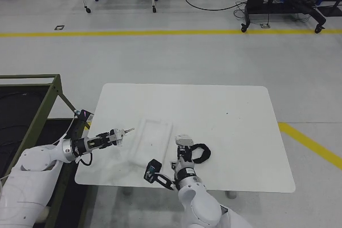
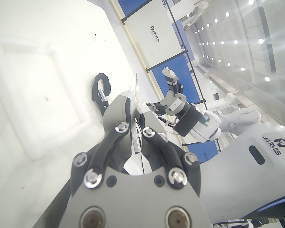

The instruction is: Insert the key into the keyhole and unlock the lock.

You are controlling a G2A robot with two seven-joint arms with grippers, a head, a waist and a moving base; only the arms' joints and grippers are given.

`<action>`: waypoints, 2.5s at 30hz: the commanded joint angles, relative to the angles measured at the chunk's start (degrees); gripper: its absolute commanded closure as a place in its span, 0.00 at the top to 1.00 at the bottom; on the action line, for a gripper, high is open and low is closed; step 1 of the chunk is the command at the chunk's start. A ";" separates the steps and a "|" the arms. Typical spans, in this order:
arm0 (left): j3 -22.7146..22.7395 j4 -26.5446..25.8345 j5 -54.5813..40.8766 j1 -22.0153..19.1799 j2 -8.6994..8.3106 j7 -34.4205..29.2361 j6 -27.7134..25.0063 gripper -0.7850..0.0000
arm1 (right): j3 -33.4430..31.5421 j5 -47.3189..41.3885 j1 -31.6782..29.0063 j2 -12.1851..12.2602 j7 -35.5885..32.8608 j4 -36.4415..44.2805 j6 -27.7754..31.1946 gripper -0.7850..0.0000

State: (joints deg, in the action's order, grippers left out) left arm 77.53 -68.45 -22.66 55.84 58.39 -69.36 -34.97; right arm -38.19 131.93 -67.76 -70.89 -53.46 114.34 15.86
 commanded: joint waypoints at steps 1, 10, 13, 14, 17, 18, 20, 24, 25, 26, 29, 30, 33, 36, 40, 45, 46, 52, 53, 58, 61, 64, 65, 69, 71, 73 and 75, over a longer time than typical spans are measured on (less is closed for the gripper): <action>0.00 0.00 0.00 0.00 0.00 0.00 0.00 0.00 | -0.21 -1.79 0.70 0.17 2.91 -0.95 6.51 1.00; 0.00 0.00 0.00 0.00 0.00 0.00 0.00 0.00 | -1.96 -1.29 4.00 -0.20 0.83 -2.87 23.48 1.00; 0.00 0.00 0.00 0.00 0.00 0.00 0.00 0.00 | -1.96 -1.29 4.00 -0.20 0.83 -2.87 23.48 1.00; 0.00 0.00 0.00 0.00 0.00 0.00 0.00 0.00 | -1.96 -1.29 4.00 -0.20 0.83 -2.87 23.48 1.00; 0.00 0.00 0.00 0.00 0.00 0.00 0.00 0.00 | -1.96 -1.29 4.00 -0.20 0.83 -2.87 23.48 1.00; 0.00 0.00 0.00 0.00 0.00 0.00 0.00 0.00 | -1.96 -1.29 4.00 -0.20 0.83 -2.87 23.48 1.00; 0.00 0.00 0.00 0.00 0.00 0.00 0.00 0.00 | -1.85 -1.18 3.98 -0.19 1.19 -3.00 23.65 1.00; 0.00 0.00 0.00 0.00 0.00 0.00 0.00 0.00 | 1.82 5.27 8.08 -0.48 2.47 -7.09 37.09 1.00; 0.00 0.00 0.00 0.00 0.00 0.00 0.00 0.00 | 2.23 5.13 9.71 -0.71 4.63 -7.79 39.37 1.00; 0.00 0.00 0.00 0.00 0.00 0.00 0.00 0.00 | 3.15 6.78 11.40 -0.79 6.67 -8.85 41.63 1.00; 0.00 0.00 0.00 0.00 0.00 0.00 0.00 0.00 | 10.64 14.00 16.47 -0.51 11.91 -13.93 42.14 1.00; 0.00 0.00 0.00 0.00 0.00 0.00 0.00 0.00 | 13.06 15.04 18.81 -0.30 15.52 -15.76 42.14 1.00; 0.00 0.00 0.00 0.00 0.00 0.00 0.00 0.00 | 19.46 16.42 26.48 0.79 28.95 -21.30 42.14 1.00; 0.00 0.00 0.00 0.00 0.00 0.00 0.00 0.00 | 25.64 17.17 32.94 1.41 35.51 -27.42 42.14 1.00; 0.00 0.00 0.00 0.00 0.00 0.00 0.00 0.00 | 28.45 14.10 37.70 1.55 40.74 -29.35 42.14 1.00; 0.00 0.00 0.00 0.00 0.00 0.00 0.00 0.00 | 28.45 15.50 38.64 1.79 39.71 -28.54 42.14 1.00; 0.00 0.00 0.00 0.00 0.00 0.00 0.00 0.00 | 28.45 15.50 38.64 1.79 39.71 -28.54 42.14 1.00; 0.00 0.00 0.00 0.00 0.00 0.00 0.00 0.00 | 28.45 15.02 38.14 1.90 41.90 -28.38 41.62 1.00; 0.00 0.00 0.00 0.00 0.00 0.00 0.00 0.00 | 28.45 15.71 38.30 2.05 42.87 -28.49 42.14 1.00; 0.00 0.00 0.00 0.00 0.00 0.00 0.00 0.00 | 28.45 20.82 39.70 3.62 53.67 -27.86 42.14 1.00; 0.00 0.00 0.00 0.00 0.00 0.00 0.00 0.00 | 28.45 22.69 41.74 5.76 59.62 -25.97 42.14 1.00; 0.00 0.00 0.00 0.00 0.00 0.00 0.00 0.00 | 28.45 24.86 42.48 8.25 65.37 -23.79 42.14 1.00; 0.00 0.00 0.00 0.00 0.00 0.00 0.00 0.00 | 28.45 25.38 42.69 9.05 67.00 -23.23 42.14 1.00; 0.00 0.00 0.00 0.00 0.00 0.00 0.00 0.00 | 28.45 28.82 42.51 11.44 72.87 -23.08 42.14 1.00; 0.00 0.00 0.00 0.00 0.00 0.00 0.00 0.00 | 28.45 30.78 41.59 11.66 75.42 -24.12 42.14 1.00; 0.00 0.00 0.00 0.00 0.00 0.00 0.00 0.00 | 28.45 32.61 40.67 11.26 76.89 -24.98 42.14 1.00; 0.00 0.00 0.00 0.00 0.00 0.00 0.00 0.00 | 28.45 34.13 39.68 10.51 77.90 -26.01 42.14 1.00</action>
State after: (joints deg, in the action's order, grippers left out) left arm 77.53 -68.45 -22.66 55.84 58.39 -69.36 -34.97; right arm -9.74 165.33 -27.67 -60.02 24.12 88.80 58.00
